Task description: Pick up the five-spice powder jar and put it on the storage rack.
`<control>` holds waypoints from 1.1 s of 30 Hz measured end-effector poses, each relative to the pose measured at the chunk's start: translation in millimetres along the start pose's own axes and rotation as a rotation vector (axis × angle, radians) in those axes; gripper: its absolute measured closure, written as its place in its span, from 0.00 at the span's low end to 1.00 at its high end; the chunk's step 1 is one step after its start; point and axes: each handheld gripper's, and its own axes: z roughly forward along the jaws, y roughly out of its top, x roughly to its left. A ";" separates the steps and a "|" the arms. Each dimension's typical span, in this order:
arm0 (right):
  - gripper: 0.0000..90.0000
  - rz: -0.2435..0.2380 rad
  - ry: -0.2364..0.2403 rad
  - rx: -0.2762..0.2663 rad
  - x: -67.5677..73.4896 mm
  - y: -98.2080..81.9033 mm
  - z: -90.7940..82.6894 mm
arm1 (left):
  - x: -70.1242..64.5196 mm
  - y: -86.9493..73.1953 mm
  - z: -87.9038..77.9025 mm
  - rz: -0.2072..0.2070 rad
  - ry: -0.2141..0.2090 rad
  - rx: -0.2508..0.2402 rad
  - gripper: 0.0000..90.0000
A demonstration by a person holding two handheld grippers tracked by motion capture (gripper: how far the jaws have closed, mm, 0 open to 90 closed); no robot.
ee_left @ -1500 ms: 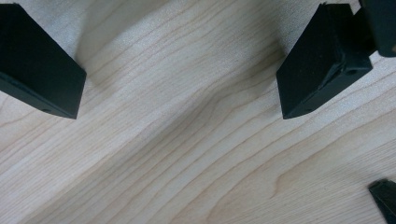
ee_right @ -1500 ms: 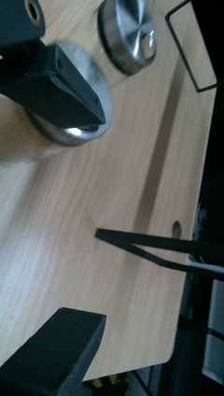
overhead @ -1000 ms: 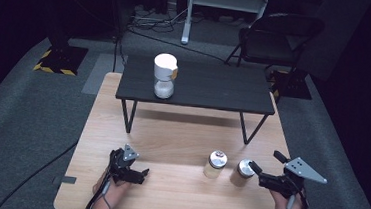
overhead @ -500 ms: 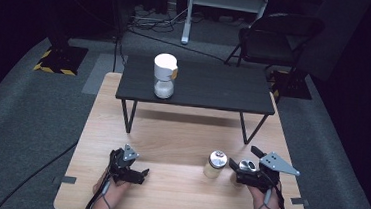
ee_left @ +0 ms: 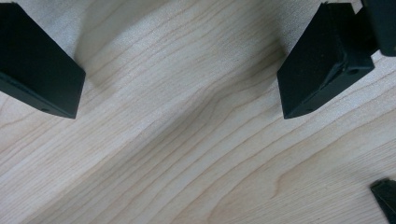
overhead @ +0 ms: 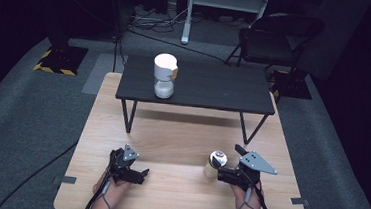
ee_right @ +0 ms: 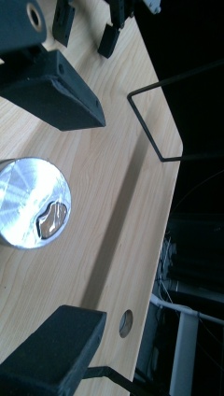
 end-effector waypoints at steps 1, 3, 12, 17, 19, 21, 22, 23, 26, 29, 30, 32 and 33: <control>0.09 -0.004 -0.008 0.000 3.8 -1.0 0.8 | 0.0 0.0 0.0 0.000 0.000 0.000 0.01; 0.10 -0.010 -0.020 -0.002 10.0 -3.9 2.4 | 0.1 -0.2 0.1 0.000 -0.001 -0.001 0.01; 0.13 -0.004 -0.049 0.007 23.8 -15.4 9.3 | 0.0 0.0 0.0 0.000 0.000 0.000 0.01; 0.13 -0.006 -0.054 0.027 27.4 -18.8 15.3 | 0.1 0.0 0.0 0.000 0.000 0.000 0.01; 0.14 -0.013 -0.062 0.032 29.3 -20.8 17.6 | 0.0 0.0 0.1 -0.001 -0.001 0.000 0.01; 0.16 -0.017 -0.072 0.041 31.5 -22.3 19.5 | 0.0 0.1 0.1 -0.001 -0.002 0.001 0.01; 0.17 -0.020 -0.080 0.045 32.8 -23.0 20.3 | 0.0 0.1 0.1 0.000 -0.001 0.000 0.01; 0.18 -0.023 -0.086 0.049 33.8 -23.6 21.2 | 0.0 0.1 0.1 -0.001 -0.002 0.001 0.01; 0.24 -0.031 -0.112 0.062 37.8 -25.5 23.3 | 0.1 0.2 0.1 0.001 -0.001 0.001 0.01; 0.25 -0.027 -0.116 0.077 38.2 -27.5 26.4 | 0.0 0.1 0.1 0.000 -0.001 0.001 0.01; 0.25 -0.030 -0.119 0.080 39.0 -28.5 27.2 | 0.0 0.1 0.1 -0.001 -0.002 0.001 0.01; 0.25 -0.053 -0.136 0.078 42.9 -30.7 28.3 | 0.0 0.1 0.1 -0.001 -0.002 0.001 0.01; 0.26 -0.058 -0.140 0.078 43.9 -31.0 28.4 | 0.2 0.1 0.1 0.000 -0.003 0.001 0.01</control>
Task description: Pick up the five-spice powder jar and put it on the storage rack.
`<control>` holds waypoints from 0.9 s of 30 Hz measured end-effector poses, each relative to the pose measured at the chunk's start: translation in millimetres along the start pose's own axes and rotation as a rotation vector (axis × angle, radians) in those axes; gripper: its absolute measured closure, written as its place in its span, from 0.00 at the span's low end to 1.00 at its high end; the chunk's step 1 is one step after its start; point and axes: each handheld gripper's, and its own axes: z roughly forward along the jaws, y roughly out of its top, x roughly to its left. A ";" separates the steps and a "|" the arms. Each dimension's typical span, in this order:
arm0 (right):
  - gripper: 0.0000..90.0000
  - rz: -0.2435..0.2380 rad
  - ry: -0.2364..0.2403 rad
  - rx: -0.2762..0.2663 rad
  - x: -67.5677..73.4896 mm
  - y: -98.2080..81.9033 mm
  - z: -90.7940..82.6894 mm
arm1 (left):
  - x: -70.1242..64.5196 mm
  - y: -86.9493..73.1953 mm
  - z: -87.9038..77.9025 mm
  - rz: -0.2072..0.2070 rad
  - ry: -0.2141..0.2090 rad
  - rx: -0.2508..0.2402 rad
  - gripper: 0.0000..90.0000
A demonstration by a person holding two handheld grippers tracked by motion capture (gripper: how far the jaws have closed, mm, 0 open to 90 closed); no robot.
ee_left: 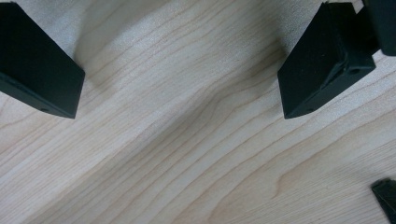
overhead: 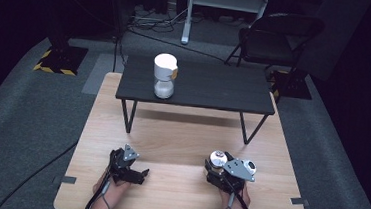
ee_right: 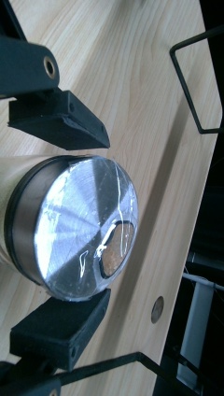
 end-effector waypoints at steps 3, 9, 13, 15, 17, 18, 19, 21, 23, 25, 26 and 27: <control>0.27 -0.010 -0.009 0.000 2.4 -0.4 0.1 | 0.2 -0.1 0.0 0.001 -0.001 0.000 0.01; 0.29 -0.033 -0.022 0.007 7.8 -0.1 0.4 | 0.2 0.0 -0.1 0.001 -0.001 0.000 0.01; 0.29 -0.037 -0.029 0.008 10.0 -0.2 0.7 | 0.2 0.0 -0.1 0.001 -0.001 0.000 0.01; 0.30 -0.033 -0.030 0.008 9.9 0.2 0.7 | 0.2 0.0 0.0 0.001 -0.001 0.000 0.01; 0.30 -0.036 -0.032 0.010 10.3 0.6 0.9 | 0.2 -0.1 0.0 0.001 -0.001 0.000 0.01; 0.30 -0.038 -0.035 0.011 10.8 0.6 1.1 | 0.2 0.0 -0.1 0.001 -0.001 0.000 0.01; 0.31 -0.040 -0.037 0.010 11.2 0.4 1.1 | 0.3 0.0 -0.1 0.003 -0.001 0.000 0.01; 0.31 -0.051 -0.043 0.014 12.4 0.5 1.5 | 0.2 0.0 -0.1 0.001 -0.001 0.000 0.01; 0.31 -0.058 -0.051 0.018 14.4 0.6 2.0 | 0.2 0.0 0.0 0.001 -0.001 0.000 0.01; 0.30 -0.062 -0.055 0.022 15.4 1.2 2.4 | 0.2 0.0 0.0 0.001 -0.001 0.000 0.01; 0.30 -0.065 -0.056 0.026 15.9 1.9 2.8 | 0.1 -0.1 -0.1 0.000 -0.001 0.000 0.01; 0.30 -0.071 -0.057 0.029 16.1 2.4 3.4 | 0.2 0.0 -0.1 0.001 -0.001 0.000 0.01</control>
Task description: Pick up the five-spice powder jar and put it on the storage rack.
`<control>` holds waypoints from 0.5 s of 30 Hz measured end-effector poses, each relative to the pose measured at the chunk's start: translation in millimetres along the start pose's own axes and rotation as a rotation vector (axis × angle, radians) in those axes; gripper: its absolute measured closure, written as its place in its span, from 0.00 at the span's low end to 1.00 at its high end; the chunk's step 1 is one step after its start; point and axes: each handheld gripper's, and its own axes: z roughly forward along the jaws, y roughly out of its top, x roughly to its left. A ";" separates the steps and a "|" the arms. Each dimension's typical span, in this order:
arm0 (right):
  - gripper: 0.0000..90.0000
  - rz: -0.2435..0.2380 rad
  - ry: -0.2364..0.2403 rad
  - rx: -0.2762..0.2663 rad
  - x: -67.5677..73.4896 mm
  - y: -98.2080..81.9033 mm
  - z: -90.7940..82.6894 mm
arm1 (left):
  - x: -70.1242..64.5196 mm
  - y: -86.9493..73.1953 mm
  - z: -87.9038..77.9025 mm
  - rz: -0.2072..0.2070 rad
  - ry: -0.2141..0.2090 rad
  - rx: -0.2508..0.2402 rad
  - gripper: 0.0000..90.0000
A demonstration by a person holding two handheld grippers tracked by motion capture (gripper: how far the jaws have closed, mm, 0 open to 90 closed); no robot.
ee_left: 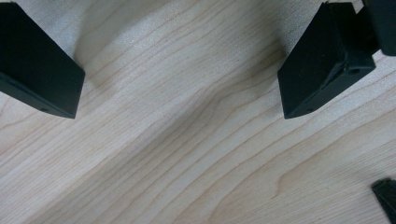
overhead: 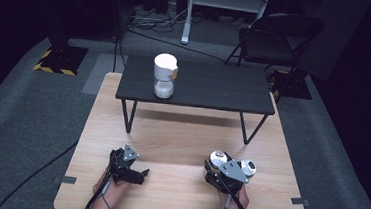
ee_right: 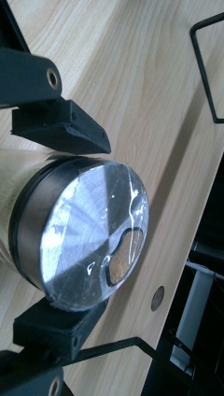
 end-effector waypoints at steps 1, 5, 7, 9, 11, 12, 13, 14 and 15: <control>0.30 -0.005 0.000 0.005 0.0 1.0 0.3 | 0.1 0.1 -0.1 0.002 0.000 0.000 0.01; 0.29 -0.028 -0.004 0.027 1.8 4.5 2.0 | 0.3 -0.2 -0.1 0.003 -0.001 0.000 0.01; 0.29 -0.030 -0.003 0.031 1.7 5.3 2.2 | 0.3 -0.1 -0.1 0.002 -0.001 0.000 0.01; 0.30 -0.025 -0.002 0.031 1.4 5.7 2.1 | 0.4 -0.1 -0.1 0.003 -0.002 0.000 0.01; 0.31 -0.011 0.003 0.030 0.8 6.1 1.8 | 0.3 0.0 -0.1 0.003 -0.001 0.000 0.01; 0.32 -0.001 0.005 0.031 0.4 6.8 1.6 | 0.3 0.0 -0.1 0.003 -0.001 0.000 0.01; 0.32 0.005 0.008 0.030 -0.1 7.0 1.7 | 0.4 -0.1 -0.1 0.004 -0.001 0.000 0.01; 0.32 0.008 0.010 0.028 -0.2 6.7 1.8 | 0.3 0.0 -0.1 0.002 -0.001 0.000 0.01; 0.32 0.011 0.014 0.024 -0.7 5.9 2.0 | 0.3 -0.2 -0.1 0.003 -0.001 0.000 0.01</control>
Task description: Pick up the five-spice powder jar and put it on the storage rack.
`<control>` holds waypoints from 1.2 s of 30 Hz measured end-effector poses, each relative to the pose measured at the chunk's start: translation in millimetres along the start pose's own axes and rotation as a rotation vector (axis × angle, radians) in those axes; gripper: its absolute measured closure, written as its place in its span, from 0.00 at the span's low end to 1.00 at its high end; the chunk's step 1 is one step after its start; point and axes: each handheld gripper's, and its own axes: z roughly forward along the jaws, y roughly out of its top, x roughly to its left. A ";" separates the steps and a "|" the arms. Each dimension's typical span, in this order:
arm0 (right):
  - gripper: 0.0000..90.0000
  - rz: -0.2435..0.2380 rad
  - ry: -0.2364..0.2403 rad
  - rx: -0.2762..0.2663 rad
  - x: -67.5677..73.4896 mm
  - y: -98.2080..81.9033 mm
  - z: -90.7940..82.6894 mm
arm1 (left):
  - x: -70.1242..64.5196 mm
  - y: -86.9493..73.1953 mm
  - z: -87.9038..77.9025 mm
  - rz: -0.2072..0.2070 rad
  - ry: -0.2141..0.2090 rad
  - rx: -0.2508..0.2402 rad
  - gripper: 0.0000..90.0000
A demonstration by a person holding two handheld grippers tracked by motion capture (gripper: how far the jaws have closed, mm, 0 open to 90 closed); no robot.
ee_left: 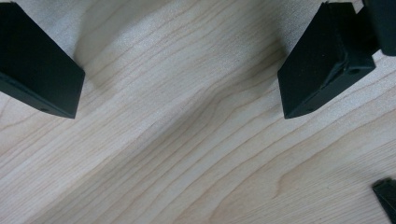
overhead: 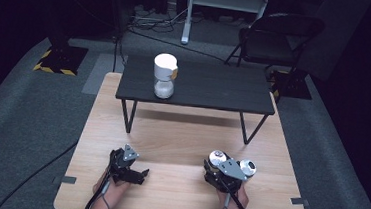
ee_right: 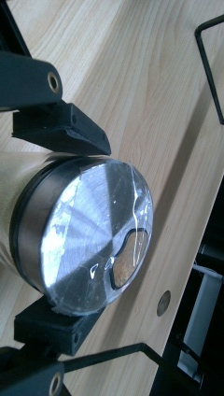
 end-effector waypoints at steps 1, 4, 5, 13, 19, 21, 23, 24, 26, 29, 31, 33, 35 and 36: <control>0.32 0.001 0.002 -0.003 0.0 -0.7 0.1 | 0.0 0.2 -0.1 0.000 0.000 0.001 0.01; 0.32 0.003 0.001 -0.007 0.6 -1.7 0.4 | 0.0 0.1 -0.1 0.000 0.000 0.001 0.01; 0.32 0.008 0.005 -0.010 0.1 -2.3 0.4 | 0.0 0.2 -0.1 0.000 0.000 0.001 0.01; 0.32 0.031 0.020 -0.005 -2.9 -1.9 3.2 | 0.0 0.1 0.0 0.000 0.000 0.000 0.01; 0.33 0.036 0.028 0.000 -5.1 -3.0 5.2 | 0.0 0.1 0.0 0.000 0.000 0.001 0.01; 0.33 0.037 0.030 0.001 -5.5 -3.5 5.9 | 0.0 0.2 -0.1 0.000 0.000 0.001 0.01; 0.33 0.041 0.035 0.003 -6.4 -4.1 7.4 | 0.0 0.1 -0.1 0.000 0.000 0.001 0.01; 0.33 0.046 0.038 0.004 -7.1 -4.5 8.0 | 0.0 0.0 0.0 0.001 0.000 0.000 0.01; 0.33 0.054 0.041 0.002 -8.1 -5.9 8.8 | 0.0 0.1 0.0 0.001 0.000 0.000 0.01; 0.34 0.067 0.047 0.005 -9.9 -4.9 8.3 | 0.0 0.2 -0.1 0.000 0.000 0.001 0.01; 0.34 0.077 0.046 0.014 -9.8 -2.5 8.3 | 0.0 0.2 -0.1 0.000 0.000 0.001 0.01; 0.34 0.083 0.046 0.013 -9.7 -2.4 8.3 | 0.0 0.2 -0.1 0.000 0.000 0.001 0.01; 0.34 0.088 0.048 0.017 -10.3 -1.4 8.1 | 0.1 0.1 0.0 0.000 0.000 0.000 0.01; 0.34 0.088 0.051 0.019 -10.8 -0.9 8.1 | 0.0 0.1 0.0 0.000 0.000 0.000 0.01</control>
